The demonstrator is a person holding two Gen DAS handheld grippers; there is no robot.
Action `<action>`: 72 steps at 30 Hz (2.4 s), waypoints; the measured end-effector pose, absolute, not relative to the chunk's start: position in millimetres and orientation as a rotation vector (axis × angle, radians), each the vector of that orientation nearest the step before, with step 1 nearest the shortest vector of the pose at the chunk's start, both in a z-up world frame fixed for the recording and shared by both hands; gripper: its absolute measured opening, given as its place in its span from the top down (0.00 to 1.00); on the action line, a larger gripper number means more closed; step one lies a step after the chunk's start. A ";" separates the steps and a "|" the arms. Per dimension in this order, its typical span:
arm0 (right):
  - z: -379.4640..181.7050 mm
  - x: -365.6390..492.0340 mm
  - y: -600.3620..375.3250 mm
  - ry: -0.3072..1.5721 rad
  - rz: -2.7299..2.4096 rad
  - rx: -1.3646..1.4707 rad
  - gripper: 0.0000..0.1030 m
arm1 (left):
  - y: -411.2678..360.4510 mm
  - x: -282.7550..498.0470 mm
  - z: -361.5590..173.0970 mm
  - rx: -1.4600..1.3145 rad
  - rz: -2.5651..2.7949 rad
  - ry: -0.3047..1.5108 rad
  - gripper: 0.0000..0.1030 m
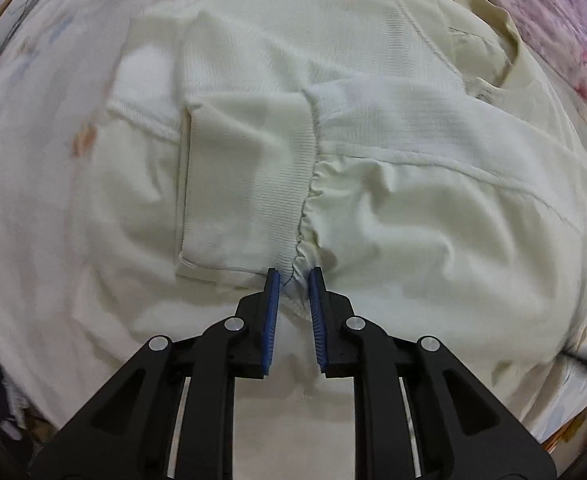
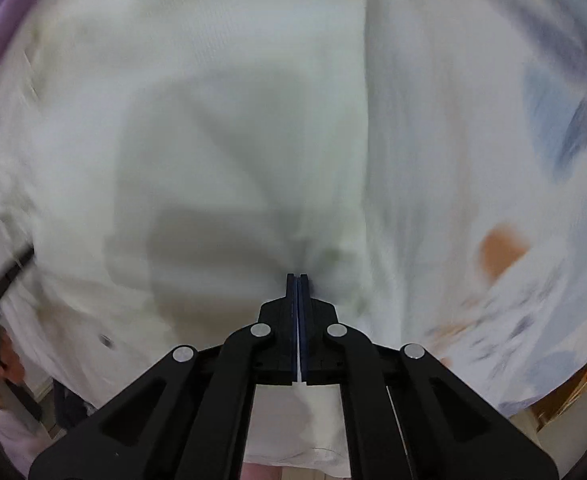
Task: Fold large clothes
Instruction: 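Open both grippers and lift them above the jacket, then grasp the jacket hem with both grippers side by side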
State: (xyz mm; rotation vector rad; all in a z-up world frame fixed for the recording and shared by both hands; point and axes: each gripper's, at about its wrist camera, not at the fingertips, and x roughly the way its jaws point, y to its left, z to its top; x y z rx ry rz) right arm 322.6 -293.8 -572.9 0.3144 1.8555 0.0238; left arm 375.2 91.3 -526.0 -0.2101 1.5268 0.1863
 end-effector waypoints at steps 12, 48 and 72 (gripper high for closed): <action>-498.3 295.1 -323.4 1.674 0.052 0.297 0.45 | 83.7 349.8 -479.3 -0.179 0.213 1.530 0.76; -341.3 359.5 -263.3 1.558 0.138 0.232 0.11 | 75.8 305.4 -331.1 -0.101 0.263 1.431 0.64; -414.7 468.5 -268.8 1.669 -0.042 0.248 0.10 | 174.1 425.1 -397.0 -0.106 0.263 1.515 0.35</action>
